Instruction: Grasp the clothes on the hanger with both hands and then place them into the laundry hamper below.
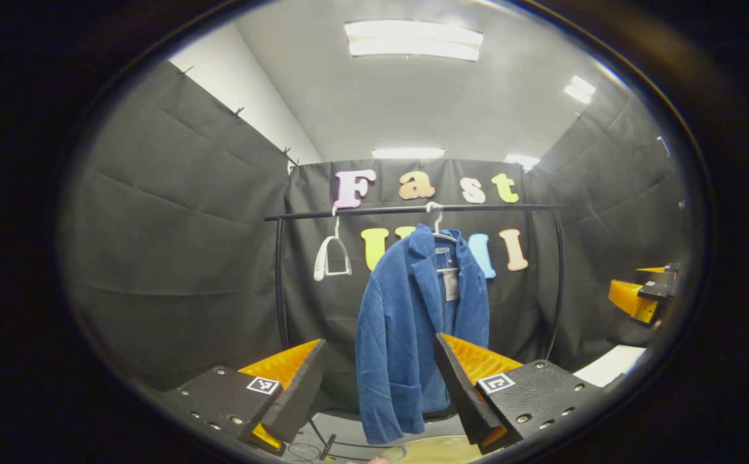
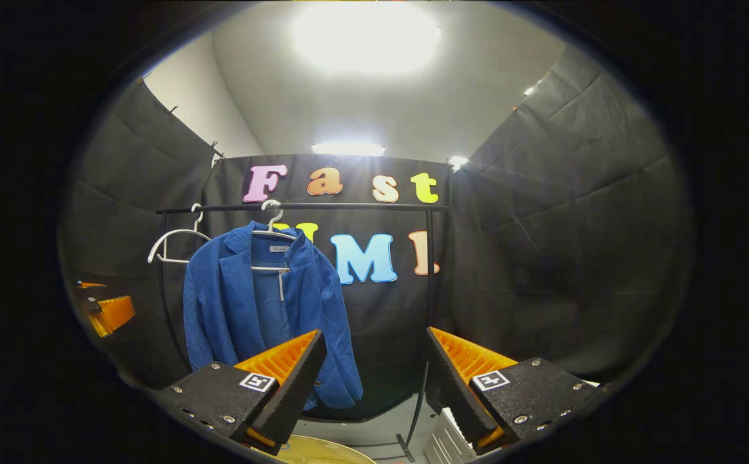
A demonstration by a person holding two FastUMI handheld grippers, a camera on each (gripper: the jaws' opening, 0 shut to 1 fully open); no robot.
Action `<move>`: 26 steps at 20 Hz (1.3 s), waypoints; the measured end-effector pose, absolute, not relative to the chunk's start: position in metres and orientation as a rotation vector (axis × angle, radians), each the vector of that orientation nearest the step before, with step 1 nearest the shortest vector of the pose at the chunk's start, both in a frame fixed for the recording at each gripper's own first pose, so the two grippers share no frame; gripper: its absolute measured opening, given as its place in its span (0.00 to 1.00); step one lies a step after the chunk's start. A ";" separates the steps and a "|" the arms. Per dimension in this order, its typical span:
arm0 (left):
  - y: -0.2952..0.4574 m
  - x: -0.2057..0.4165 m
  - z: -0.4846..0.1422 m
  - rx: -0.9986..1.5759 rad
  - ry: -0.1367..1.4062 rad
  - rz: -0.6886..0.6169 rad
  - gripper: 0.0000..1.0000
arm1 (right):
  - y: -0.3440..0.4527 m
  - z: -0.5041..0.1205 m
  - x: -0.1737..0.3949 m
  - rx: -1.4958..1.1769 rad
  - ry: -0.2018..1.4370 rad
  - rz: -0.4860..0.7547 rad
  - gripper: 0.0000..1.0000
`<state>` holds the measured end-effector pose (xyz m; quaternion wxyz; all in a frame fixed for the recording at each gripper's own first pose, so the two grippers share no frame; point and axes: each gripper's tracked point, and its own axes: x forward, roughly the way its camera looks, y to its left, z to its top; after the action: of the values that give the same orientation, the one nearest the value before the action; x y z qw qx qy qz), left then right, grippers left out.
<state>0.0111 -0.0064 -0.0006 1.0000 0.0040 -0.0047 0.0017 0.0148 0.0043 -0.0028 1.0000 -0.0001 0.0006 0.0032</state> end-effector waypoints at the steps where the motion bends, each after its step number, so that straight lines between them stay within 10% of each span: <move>1: -0.006 0.012 -0.001 0.009 -0.010 0.006 0.95 | 0.004 -0.003 0.015 0.001 0.000 0.007 0.95; 26: -0.098 0.149 0.058 -0.023 -0.070 0.053 1.00 | 0.040 0.055 0.161 0.103 -0.105 0.225 0.95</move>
<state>0.1488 -0.0984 0.0577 0.9990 -0.0116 -0.0349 0.0264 0.1612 0.0399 0.0547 0.9910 0.0514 -0.0524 0.1120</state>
